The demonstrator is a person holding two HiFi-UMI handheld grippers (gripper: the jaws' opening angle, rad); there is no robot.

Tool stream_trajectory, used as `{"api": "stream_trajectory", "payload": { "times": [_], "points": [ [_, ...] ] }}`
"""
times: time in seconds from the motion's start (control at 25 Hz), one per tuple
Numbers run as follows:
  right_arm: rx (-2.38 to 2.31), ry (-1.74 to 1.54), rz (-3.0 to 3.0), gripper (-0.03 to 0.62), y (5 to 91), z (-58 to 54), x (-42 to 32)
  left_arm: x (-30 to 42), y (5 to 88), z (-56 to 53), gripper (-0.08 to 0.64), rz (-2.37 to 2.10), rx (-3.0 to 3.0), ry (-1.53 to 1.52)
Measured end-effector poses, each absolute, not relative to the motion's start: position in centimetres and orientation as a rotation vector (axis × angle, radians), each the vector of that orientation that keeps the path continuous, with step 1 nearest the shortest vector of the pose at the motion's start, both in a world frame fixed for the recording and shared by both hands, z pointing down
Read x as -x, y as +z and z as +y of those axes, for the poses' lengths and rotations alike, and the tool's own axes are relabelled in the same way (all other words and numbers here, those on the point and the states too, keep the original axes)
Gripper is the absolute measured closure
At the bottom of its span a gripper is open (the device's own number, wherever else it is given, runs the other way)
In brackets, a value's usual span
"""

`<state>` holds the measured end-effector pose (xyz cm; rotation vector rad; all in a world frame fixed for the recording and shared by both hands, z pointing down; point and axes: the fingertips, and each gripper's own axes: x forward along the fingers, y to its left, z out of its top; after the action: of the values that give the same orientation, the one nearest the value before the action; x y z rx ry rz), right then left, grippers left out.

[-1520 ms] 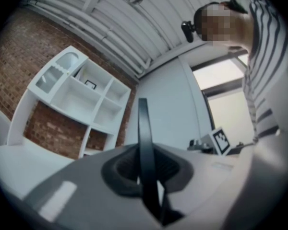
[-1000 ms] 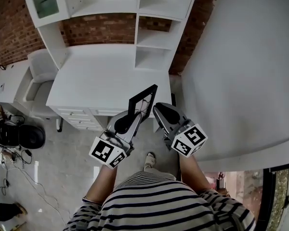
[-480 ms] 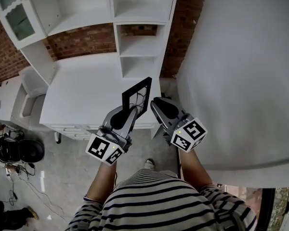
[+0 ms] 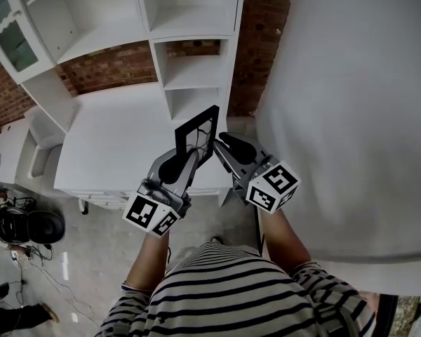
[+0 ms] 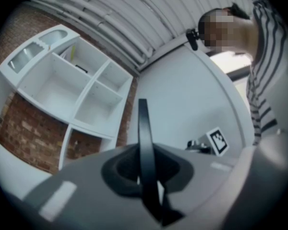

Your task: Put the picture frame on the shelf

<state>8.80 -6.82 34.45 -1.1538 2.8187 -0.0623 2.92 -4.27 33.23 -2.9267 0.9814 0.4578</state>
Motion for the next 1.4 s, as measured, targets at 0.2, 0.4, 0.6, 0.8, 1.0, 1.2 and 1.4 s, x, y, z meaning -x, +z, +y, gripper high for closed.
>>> {"api": "stream_trajectory", "payload": {
  "times": [0.2,0.4,0.6,0.8,1.0,1.2,1.4],
  "points": [
    [1.162,-0.070,2.821,0.540,35.1,-7.4,-8.4,-2.6,33.7,-4.2,0.522,0.963,2.919,0.462],
    [1.148,-0.088,2.824,0.532,34.8,-9.7,-9.2,-3.8,33.0,-6.2,0.522,0.946,2.914,0.456],
    [1.159,-0.092,2.826,0.532,34.0,-13.4,-10.0,-4.6,32.0,-9.6,0.522,0.910,2.920,0.461],
    [1.173,-0.065,2.822,0.532,32.4,-16.6,-9.2,-3.7,30.5,-12.8,0.522,0.855,2.925,0.494],
    [1.187,-0.042,2.814,0.532,30.7,-20.4,-8.6,-3.0,29.1,-16.7,0.521,0.801,2.918,0.520],
    [1.201,-0.054,2.802,0.532,30.2,-23.7,-8.3,-2.5,28.8,-20.2,0.521,0.740,2.938,0.535],
    [1.269,-0.027,2.761,0.532,29.5,-26.2,-7.9,-2.0,28.2,-23.0,0.520,0.673,2.960,0.571]
  ]
}}
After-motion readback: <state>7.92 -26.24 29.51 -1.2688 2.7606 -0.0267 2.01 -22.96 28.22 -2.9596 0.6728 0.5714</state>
